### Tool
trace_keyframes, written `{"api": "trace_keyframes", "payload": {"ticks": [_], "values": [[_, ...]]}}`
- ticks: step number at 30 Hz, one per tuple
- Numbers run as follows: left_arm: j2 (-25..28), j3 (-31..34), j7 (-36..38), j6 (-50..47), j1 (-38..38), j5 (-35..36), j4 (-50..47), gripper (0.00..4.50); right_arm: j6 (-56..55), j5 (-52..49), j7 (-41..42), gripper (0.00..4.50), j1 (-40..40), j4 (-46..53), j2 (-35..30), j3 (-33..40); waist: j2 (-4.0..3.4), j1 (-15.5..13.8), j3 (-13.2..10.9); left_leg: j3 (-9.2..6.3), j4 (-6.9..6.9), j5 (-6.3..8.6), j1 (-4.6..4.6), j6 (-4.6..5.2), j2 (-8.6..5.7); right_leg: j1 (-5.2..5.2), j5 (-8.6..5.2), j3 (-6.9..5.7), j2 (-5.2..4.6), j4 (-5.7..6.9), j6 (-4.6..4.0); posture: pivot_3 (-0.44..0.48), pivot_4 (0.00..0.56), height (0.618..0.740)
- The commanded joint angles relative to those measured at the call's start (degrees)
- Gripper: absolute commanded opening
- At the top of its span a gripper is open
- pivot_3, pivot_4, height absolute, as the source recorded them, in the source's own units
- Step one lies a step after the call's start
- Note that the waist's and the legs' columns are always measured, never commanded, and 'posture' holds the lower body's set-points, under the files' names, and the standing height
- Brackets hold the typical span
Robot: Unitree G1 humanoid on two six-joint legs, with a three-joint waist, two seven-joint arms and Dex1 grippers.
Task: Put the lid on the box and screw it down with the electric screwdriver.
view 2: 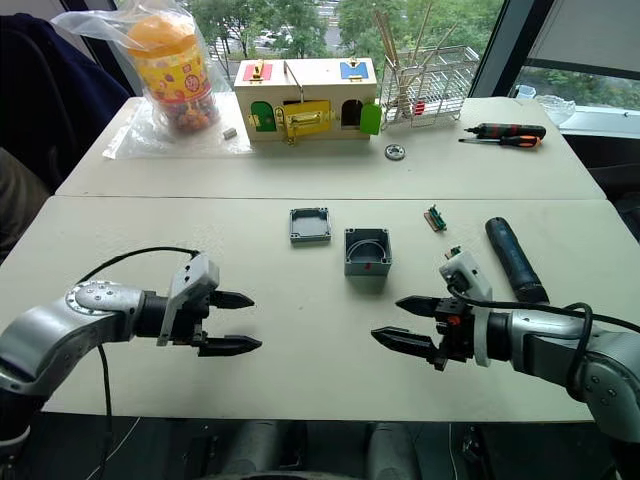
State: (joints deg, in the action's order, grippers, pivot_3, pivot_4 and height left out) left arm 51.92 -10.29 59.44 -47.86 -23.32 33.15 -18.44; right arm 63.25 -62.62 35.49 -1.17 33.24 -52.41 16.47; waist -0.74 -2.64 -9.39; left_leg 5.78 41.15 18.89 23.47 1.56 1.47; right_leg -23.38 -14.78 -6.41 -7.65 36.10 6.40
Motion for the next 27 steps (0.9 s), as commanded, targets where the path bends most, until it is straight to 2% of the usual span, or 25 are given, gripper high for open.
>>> {"api": "trace_keyframes", "payload": {"ticks": [1, 4, 7, 11, 13, 16, 20, 27], "values": [[-1.00, -5.57, 6.20, 2.71, -15.14, -6.14, 8.14, 4.48, -1.08, -0.79, -1.49, 4.50, -2.02, -0.30, 0.35, 2.53, 0.14, 0.00, -0.03, -0.01, 0.02, 0.00, 0.00, 0.00, -0.01, 0.04, 0.04, 0.00, 0.01, 0.01, 0.08, 0.000, 0.150, 0.708], [-5.86, -10.82, 10.90, 6.36, -26.65, -10.55, 15.56, 4.48, -1.95, 0.40, -2.60, 4.50, -2.69, -0.33, 0.78, 2.52, 0.23, 0.33, -0.05, 0.03, 0.00, 0.02, 0.02, 0.04, -0.12, 0.03, 0.07, 0.02, 0.01, -0.03, 0.13, 0.000, 0.150, 0.708], [-10.36, -14.25, 14.54, 9.46, -32.56, -13.51, 20.56, 4.48, -2.60, 0.96, -4.28, 4.50, -2.76, 0.25, 1.52, 2.37, 0.30, 0.57, -0.10, 0.12, -0.18, 0.02, 0.04, 0.06, -0.30, -0.04, 0.08, 0.04, 0.01, -0.01, 0.16, 0.000, 0.150, 0.708], [-21.48, -21.63, 18.44, 14.70, -40.03, -19.02, 30.22, 4.48, -3.51, 0.90, -8.97, 4.50, -0.48, 3.18, 4.32, 4.00, 0.53, -0.04, -0.25, 0.22, -0.10, -0.02, 0.07, 0.01, -0.31, -0.05, 0.06, 0.01, 0.03, -0.01, 0.20, 0.000, 0.150, 0.708], [-28.34, -24.00, 17.32, 18.31, -43.46, -22.79, 39.02, 4.48, -3.67, 0.33, -11.49, 4.50, 1.32, 5.18, 5.74, 5.17, 0.56, -0.29, -0.27, 0.16, 0.11, -0.03, 0.08, -0.01, -0.30, 0.04, 0.05, -0.05, 0.01, -0.01, 0.21, 0.000, 0.150, 0.708], [-35.24, -24.98, 16.33, 24.31, -47.24, -27.10, 50.28, 4.48, -3.71, -0.79, -14.55, 4.50, 3.23, 7.72, 7.23, 6.51, 0.67, 0.22, -0.33, 0.02, 0.18, -0.01, 0.10, 0.07, -0.24, 0.03, 0.06, 0.07, -0.04, 0.00, 0.22, 0.000, 0.150, 0.708], [-41.29, -25.11, 17.54, 30.24, -50.42, -31.08, 60.73, 4.48, -4.20, -1.85, -17.59, 4.50, 5.22, 9.63, 8.19, 7.90, 0.69, 0.70, -0.35, 0.11, -0.06, 0.02, 0.12, 0.11, -0.24, -0.21, 0.06, 0.11, -0.01, 0.01, 0.21, 0.000, 0.150, 0.708], [-47.30, -24.65, 18.67, 37.59, -53.35, -37.62, 72.19, 4.48, -5.79, -2.62, -20.84, 4.50, 6.60, 10.69, 9.05, 8.53, 0.71, 0.34, -0.36, 0.09, 0.11, 0.08, 0.16, 0.21, -0.06, -0.18, 0.07, 0.09, -0.03, 0.04, 0.18, 0.000, 0.150, 0.708]]}}
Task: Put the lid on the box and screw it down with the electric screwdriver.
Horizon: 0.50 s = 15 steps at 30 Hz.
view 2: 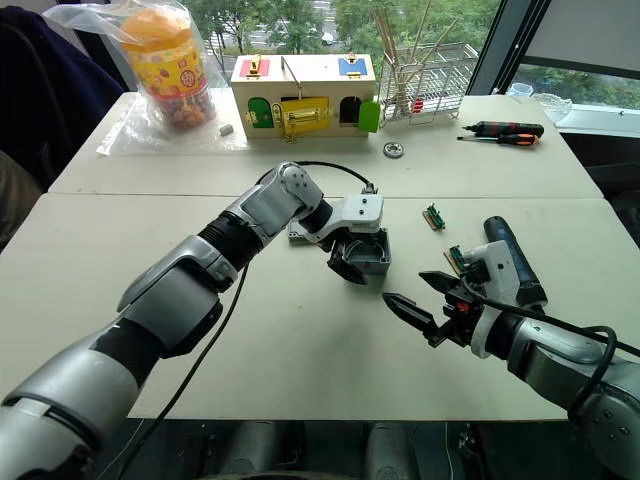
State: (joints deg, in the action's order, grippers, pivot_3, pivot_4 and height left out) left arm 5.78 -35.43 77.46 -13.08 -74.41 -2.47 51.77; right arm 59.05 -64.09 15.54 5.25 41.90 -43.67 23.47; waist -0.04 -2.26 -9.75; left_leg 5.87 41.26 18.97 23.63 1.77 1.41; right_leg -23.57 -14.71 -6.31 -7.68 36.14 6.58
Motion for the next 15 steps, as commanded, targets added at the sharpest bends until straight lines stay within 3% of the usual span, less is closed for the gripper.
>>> {"api": "trace_keyframes", "payload": {"ticks": [1, 4, 10, 15], "values": [[-1.83, 0.78, 0.64, 3.56, -2.49, -2.62, 3.17, 4.48, -1.94, -1.17, -1.27, 4.50, 0.50, 2.23, 0.54, 1.50, 0.00, -0.07, 0.00, -0.02, 0.02, 0.15, 0.03, 0.26, 0.00, -0.01, 0.00, 0.00, 0.00, 0.00, 0.00, 0.000, 0.150, 0.708], [-3.38, 1.54, 0.43, 5.22, -2.97, -4.22, 5.97, 3.29, -2.96, -0.95, -2.24, 4.50, 1.35, 2.56, 1.10, 1.29, 0.00, -0.06, 0.00, -0.03, 0.04, 0.19, 0.11, 0.34, 0.01, -0.05, 0.00, -0.01, 0.00, -0.01, 0.00, 0.000, 0.150, 0.708], [-4.41, 2.99, 0.17, 7.70, -2.83, -6.33, 9.29, 0.20, -4.32, -0.62, -3.51, 4.50, 1.56, 2.45, 1.57, 0.22, 0.00, 0.03, 0.00, -0.02, 0.10, 0.05, 0.34, 0.09, 0.01, -0.27, 0.01, -0.01, 0.01, 0.06, 0.00, 0.000, 0.150, 0.708], [-4.26, 4.82, 0.29, 9.45, -3.37, -7.37, 10.37, 0.09, -4.86, -0.44, -3.63, 4.50, 1.70, 2.06, 1.55, -0.61, -0.01, 0.03, 0.01, -0.03, 0.16, 0.09, 0.38, 0.16, 0.03, -0.29, 0.01, -0.01, 0.01, 0.10, 0.00, 0.000, 0.150, 0.708]]}}
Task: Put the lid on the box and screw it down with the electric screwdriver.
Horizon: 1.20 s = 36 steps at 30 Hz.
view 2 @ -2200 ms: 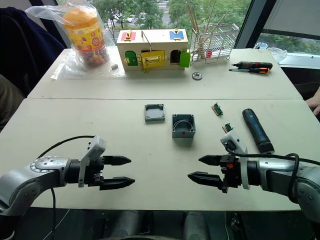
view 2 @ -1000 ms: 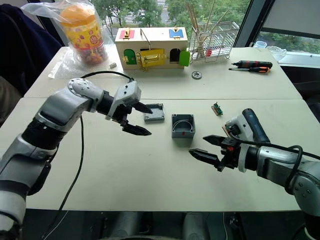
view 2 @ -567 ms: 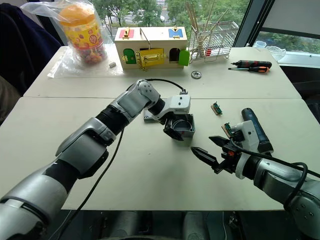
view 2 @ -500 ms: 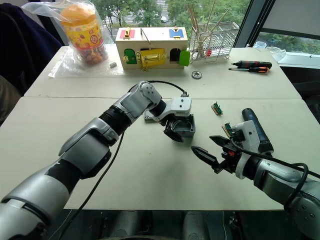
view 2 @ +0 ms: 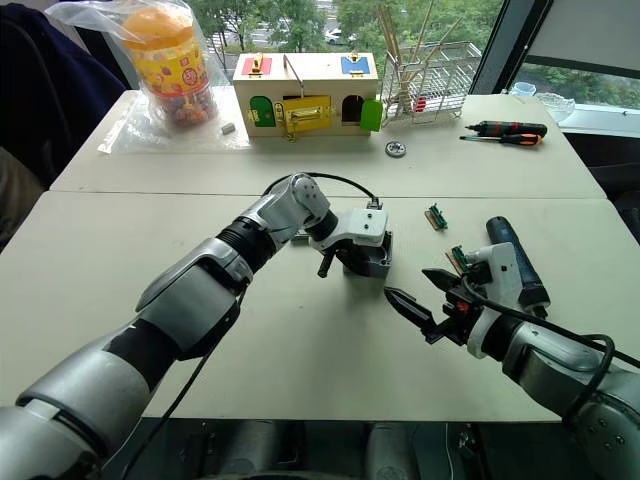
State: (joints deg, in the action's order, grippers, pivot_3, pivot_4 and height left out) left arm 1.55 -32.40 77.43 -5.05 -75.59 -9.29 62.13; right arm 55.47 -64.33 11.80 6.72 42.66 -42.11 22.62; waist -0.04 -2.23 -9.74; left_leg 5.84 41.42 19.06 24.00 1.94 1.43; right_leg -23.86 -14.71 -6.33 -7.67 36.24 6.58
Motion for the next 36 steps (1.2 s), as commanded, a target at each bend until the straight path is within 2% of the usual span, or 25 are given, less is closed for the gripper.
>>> {"api": "trace_keyframes", "payload": {"ticks": [1, 4, 8, 12, 18, 22, 26, 27, 29, 32, 36], "values": [[0.17, 2.20, 0.71, 1.97, -2.47, -0.52, 0.03, 0.09, -1.31, -0.31, 0.27, 4.50, 0.36, 1.20, -0.11, 0.21, 0.00, 0.01, 0.00, 0.00, 0.01, 0.00, 0.01, -0.01, 0.00, -0.01, 0.00, 0.00, 0.00, 0.00, 0.00, 0.000, 0.150, 0.708], [1.35, 3.30, 3.88, 5.35, -2.82, 0.27, -0.47, 0.09, -1.36, -0.62, 0.95, 4.50, 0.92, 1.04, -0.51, 0.32, 0.00, 0.01, 0.00, 0.00, 0.04, -0.04, 0.14, -0.08, 0.00, -0.14, 0.00, 0.00, 0.00, 0.04, 0.00, 0.000, 0.150, 0.708], [5.24, 2.95, 14.05, 13.55, -1.18, 3.42, -3.65, 0.09, -1.78, -0.32, 1.69, 4.50, 1.87, 0.99, -0.66, 0.56, -0.01, 0.03, 0.01, 0.02, 0.14, -0.07, 0.38, -0.12, -0.04, -0.38, 0.01, 0.00, 0.02, 0.12, 0.00, 0.000, 0.150, 0.708], [9.15, -3.13, 15.07, 17.20, 0.79, 9.48, -7.80, 0.09, -2.27, 0.00, 1.78, 4.50, 2.29, 0.98, -0.55, 0.33, -0.03, -0.09, 0.01, 0.01, 0.26, -0.07, 0.39, -0.12, 0.02, -0.38, 0.01, 0.01, 0.02, 0.20, -0.01, 0.000, 0.150, 0.708], [16.64, -17.94, 15.07, 22.40, 4.02, 19.62, -17.24, 0.09, -2.45, 0.09, 1.03, 4.50, 2.25, 1.24, -0.13, -0.44, -0.03, -0.07, 0.01, -0.04, 0.42, -0.06, 0.42, -0.10, 0.02, -0.35, 0.01, 0.02, 0.00, 0.30, -0.01, 0.000, 0.150, 0.708], [17.98, -22.76, 15.07, 25.69, 3.59, 21.84, -17.10, 0.09, -2.47, -0.23, 0.28, 4.50, 2.49, 1.82, 0.05, -0.75, -0.03, -0.09, 0.02, -0.05, 0.48, -0.05, 0.43, -0.10, 0.01, -0.34, 0.01, 0.02, 0.00, 0.33, -0.01, 0.000, 0.150, 0.708], [18.06, -24.98, 15.07, 26.99, 3.16, 23.53, -16.71, 0.09, -2.50, -0.57, -0.47, 4.50, 2.69, 2.21, 0.20, -1.05, -0.03, -0.09, 0.02, -0.05, 0.48, -0.04, 0.43, -0.08, -0.01, -0.34, 0.01, 0.02, 0.00, 0.33, -0.01, 0.000, 0.150, 0.708], [18.01, -25.17, 15.07, 27.19, 3.06, 23.74, -16.53, 0.93, -2.50, -0.65, -0.58, 4.50, 2.71, 2.25, 0.20, -1.08, -0.03, -0.08, 0.02, -0.04, 0.48, -0.04, 0.43, -0.08, -0.01, -0.34, 0.01, 0.02, 0.00, 0.33, -0.01, 0.000, 0.150, 0.708], [18.13, -25.31, 15.07, 27.33, 2.83, 24.10, -16.22, 1.68, -2.27, -1.02, -0.57, 4.50, 2.78, 2.28, -0.05, -1.16, -0.03, -0.06, 0.02, -0.04, 0.48, -0.04, 0.43, -0.08, -0.02, -0.34, 0.01, 0.02, 0.00, 0.33, -0.01, 0.000, 0.150, 0.708], [19.34, -24.57, 15.07, 26.13, 1.96, 24.30, -16.46, 3.16, -1.69, -1.59, 0.19, 4.50, 2.82, 2.29, -1.11, -1.09, -0.03, -0.04, 0.02, -0.04, 0.48, -0.04, 0.43, -0.08, -0.05, -0.34, 0.01, 0.02, 0.01, 0.33, -0.01, 0.000, 0.150, 0.708], [25.39, -22.41, 15.07, 18.83, -1.60, 29.77, -22.72, 3.16, -0.83, -2.91, 2.76, 4.50, 2.68, 1.93, -4.79, 1.09, -0.03, 0.07, 0.01, -0.05, 0.48, -0.04, 0.44, -0.08, -0.02, -0.36, 0.01, 0.02, 0.02, 0.34, -0.01, 0.000, 0.150, 0.708]]}}
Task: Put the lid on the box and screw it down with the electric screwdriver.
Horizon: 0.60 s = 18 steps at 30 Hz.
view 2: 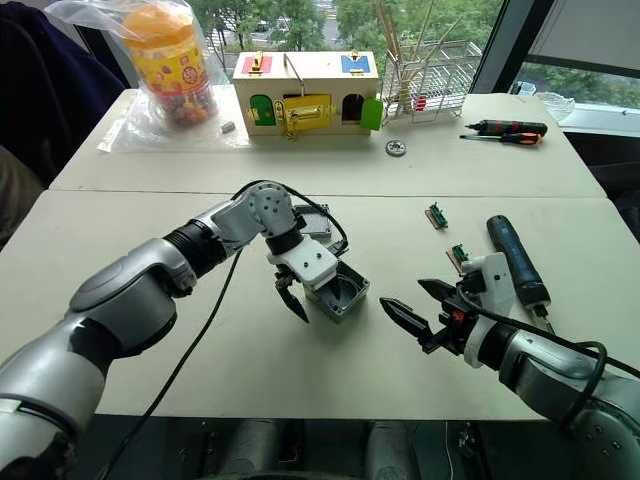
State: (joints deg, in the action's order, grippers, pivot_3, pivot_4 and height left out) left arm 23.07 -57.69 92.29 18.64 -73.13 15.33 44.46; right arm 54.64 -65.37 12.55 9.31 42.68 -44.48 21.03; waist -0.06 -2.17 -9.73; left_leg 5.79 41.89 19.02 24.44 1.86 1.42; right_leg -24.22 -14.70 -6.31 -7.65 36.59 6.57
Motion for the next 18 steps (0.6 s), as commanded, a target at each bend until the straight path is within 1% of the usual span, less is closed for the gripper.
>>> {"api": "trace_keyframes", "payload": {"ticks": [1, 2, 3, 5, 6, 7, 8, 10, 11, 13, 16, 18], "values": [[6.03, 4.10, 0.21, -7.90, -5.09, 7.58, -7.18, 3.16, 0.19, -2.68, 2.83, 4.50, 0.03, 1.67, -3.69, 3.99, -0.01, 0.02, 0.00, 0.00, 0.00, 0.00, 0.00, 0.00, 0.02, -0.01, 0.00, 0.00, 0.00, 0.03, 0.00, 0.000, 0.150, 0.708], [8.26, 6.37, 0.21, -11.81, -6.05, 10.11, -8.62, 3.16, 0.44, -3.49, 3.88, 4.50, -0.40, 1.15, -5.38, 5.42, -0.02, -0.01, 0.00, 0.00, 0.00, 0.00, 0.00, 0.00, 0.04, -0.02, 0.00, 0.02, 0.00, 0.04, 0.00, 0.000, 0.150, 0.708], [9.59, 8.95, 0.21, -14.74, -6.47, 11.16, -9.29, 3.16, 0.62, -4.10, 4.77, 4.50, -0.71, 0.80, -6.77, 6.57, -0.02, -0.03, -0.01, -0.01, 0.00, 0.00, 0.01, 0.00, 0.04, -0.02, 0.00, 0.02, -0.01, 0.05, 0.00, 0.000, 0.150, 0.708], [9.71, 15.30, -1.11, -20.24, -6.69, 10.10, -7.19, 3.16, 0.79, -4.93, 6.40, 4.50, -1.88, -0.12, -9.37, 8.20, -0.02, -0.14, 0.00, -0.01, 0.02, 0.00, 0.00, 0.00, 0.04, 0.00, 0.00, 0.02, -0.01, 0.06, 0.00, 0.000, 0.150, 0.708], [9.19, 18.11, -4.89, -23.05, -6.93, 8.53, -5.37, 3.16, 0.86, -5.03, 7.34, 4.50, -3.10, -0.87, -10.87, 8.58, -0.02, -0.18, 0.00, -0.02, 0.04, 0.00, 0.00, 0.00, 0.04, 0.01, 0.00, 0.01, -0.01, 0.06, 0.00, 0.000, 0.150, 0.708], [8.30, 20.54, -10.22, -26.16, -7.16, 6.53, -3.56, 3.16, 0.89, -4.90, 8.26, 4.50, -4.64, -1.75, -12.32, 8.59, -0.01, -0.18, 0.00, -0.02, 0.07, 0.00, -0.01, 0.00, 0.02, 0.05, 0.00, 0.01, 0.00, 0.07, 0.01, 0.000, 0.150, 0.708], [6.94, 22.73, -16.81, -30.95, -7.73, 4.84, -1.34, 3.16, 0.86, -4.46, 9.26, 4.50, -6.72, -2.79, -13.83, 8.07, 0.00, -0.19, 0.01, -0.03, 0.10, 0.00, -0.01, 0.01, 0.01, 0.07, 0.00, 0.01, -0.01, 0.07, 0.01, 0.000, 0.150, 0.708], [4.22, 25.37, -26.51, -43.25, -9.15, 1.72, 2.18, 3.16, 0.64, -3.45, 10.96, 4.50, -11.35, -4.69, -16.07, 5.94, 0.02, -0.20, -0.01, -0.07, 0.16, 0.02, -0.04, 0.03, -0.03, 0.14, 0.00, 0.01, -0.01, 0.09, 0.03, 0.000, 0.150, 0.708], [3.01, 25.15, -29.22, -50.50, -10.08, -0.41, 3.66, 3.16, 0.52, -2.95, 11.75, 4.50, -13.75, -5.51, -16.80, 4.51, 0.05, -0.11, -0.02, -0.08, 0.17, 0.02, -0.03, 0.04, -0.04, 0.14, 0.02, 0.01, -0.01, 0.09, 0.07, 0.000, 0.150, 0.708], [0.40, 26.97, -35.27, -61.05, -10.10, -2.41, 5.39, 3.16, 0.38, -1.97, 13.32, 4.50, -19.32, -6.92, -17.52, 0.56, 0.08, 0.08, -0.04, -0.08, 0.13, 0.03, -0.01, 0.05, -0.18, 0.12, 0.02, 0.01, 0.01, 0.26, 0.09, 0.000, 0.150, 0.708], [-3.80, 31.89, -45.25, -70.32, -9.21, -4.04, 8.20, 3.16, 0.31, 0.57, 15.07, 4.50, -27.02, -8.41, -16.65, -5.99, 0.09, 0.18, -0.06, -0.04, 0.04, 0.03, 0.04, 0.05, -0.19, -0.04, 0.00, 0.02, 0.00, 0.31, 0.12, 0.000, 0.150, 0.708], [-6.16, 36.18, -51.54, -73.94, -8.98, -4.13, 10.16, 3.16, 0.28, 2.70, 15.67, 4.50, -30.67, -8.97, -15.55, -9.71, 0.14, 0.05, -0.09, -0.02, 0.04, 0.01, 0.09, 0.02, -0.17, -0.12, 0.00, 0.02, -0.01, 0.37, 0.12, 0.000, 0.150, 0.708]]}}
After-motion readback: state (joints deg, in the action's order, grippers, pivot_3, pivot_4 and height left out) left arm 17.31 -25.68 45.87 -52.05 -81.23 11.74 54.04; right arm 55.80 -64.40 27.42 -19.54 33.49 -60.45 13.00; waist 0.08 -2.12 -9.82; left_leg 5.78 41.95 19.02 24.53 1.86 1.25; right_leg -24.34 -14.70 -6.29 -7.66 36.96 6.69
